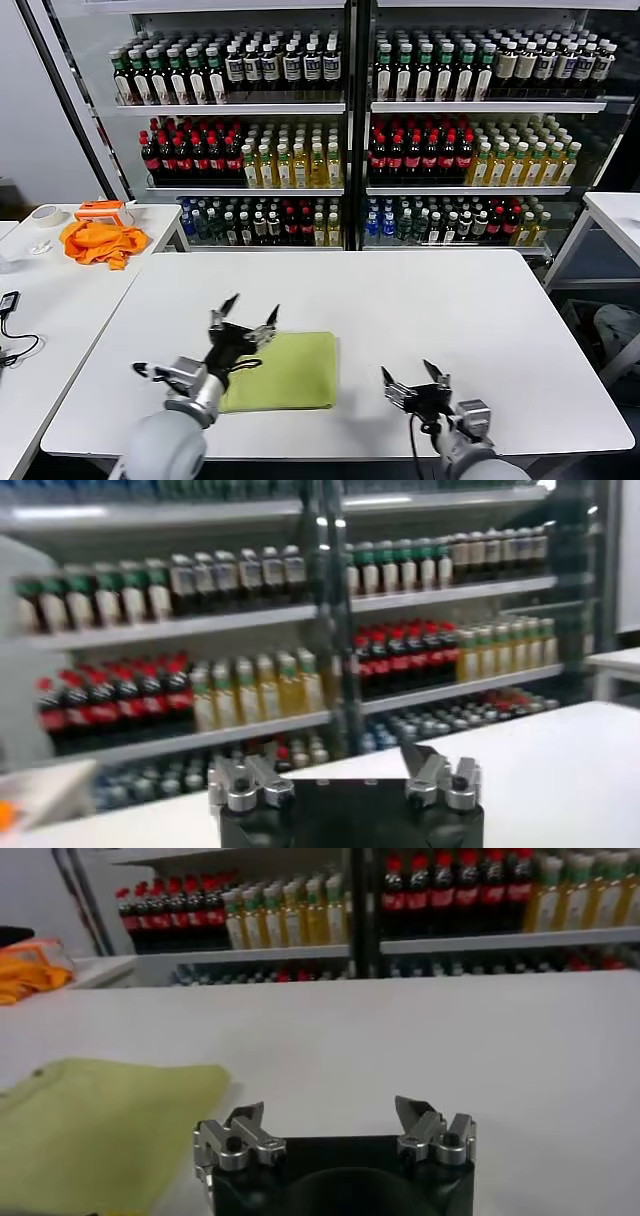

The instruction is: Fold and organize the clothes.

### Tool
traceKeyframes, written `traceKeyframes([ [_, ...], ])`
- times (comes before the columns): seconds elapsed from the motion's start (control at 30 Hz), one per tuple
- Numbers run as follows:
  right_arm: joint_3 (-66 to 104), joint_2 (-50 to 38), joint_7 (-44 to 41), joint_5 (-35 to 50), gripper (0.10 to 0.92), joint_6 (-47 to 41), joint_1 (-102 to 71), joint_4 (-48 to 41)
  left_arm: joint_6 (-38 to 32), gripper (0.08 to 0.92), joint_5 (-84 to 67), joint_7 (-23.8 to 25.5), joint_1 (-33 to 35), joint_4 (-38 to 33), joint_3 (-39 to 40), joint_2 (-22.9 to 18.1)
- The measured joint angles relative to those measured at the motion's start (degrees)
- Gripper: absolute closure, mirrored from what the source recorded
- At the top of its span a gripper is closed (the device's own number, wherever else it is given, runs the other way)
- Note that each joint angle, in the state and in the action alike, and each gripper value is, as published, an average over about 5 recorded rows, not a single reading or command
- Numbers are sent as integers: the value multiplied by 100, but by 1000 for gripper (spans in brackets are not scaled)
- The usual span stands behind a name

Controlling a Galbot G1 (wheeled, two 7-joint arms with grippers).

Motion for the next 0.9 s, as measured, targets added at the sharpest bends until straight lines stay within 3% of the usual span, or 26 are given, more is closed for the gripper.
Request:
traceKeyframes([
  [0.13, -436, 180, 29, 122, 203, -81, 442, -275, -108, 180, 102, 37, 217, -99, -281, 124],
  [0.9, -1652, 831, 626, 704, 218, -228, 1696, -1608, -288, 177, 480, 122, 536, -191, -508, 127],
])
